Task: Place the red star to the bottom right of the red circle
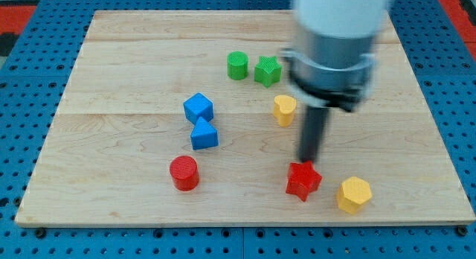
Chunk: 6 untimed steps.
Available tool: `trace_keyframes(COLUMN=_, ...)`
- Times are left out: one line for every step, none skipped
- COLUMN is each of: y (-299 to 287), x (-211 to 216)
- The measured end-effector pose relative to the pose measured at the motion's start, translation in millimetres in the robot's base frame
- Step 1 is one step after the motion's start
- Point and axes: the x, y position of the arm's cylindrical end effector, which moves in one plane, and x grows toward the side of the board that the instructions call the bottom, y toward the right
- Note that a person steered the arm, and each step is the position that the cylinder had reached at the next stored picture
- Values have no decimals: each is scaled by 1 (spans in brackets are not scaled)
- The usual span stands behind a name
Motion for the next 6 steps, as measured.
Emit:
trace_keyframes(y=25, x=16)
trace_keyframes(y=-8, x=34)
trace_keyframes(y=-62, x=32)
trace_keyframes(y=-103, x=26)
trace_keyframes(y=-17, x=14)
trace_keyframes(y=116, x=9)
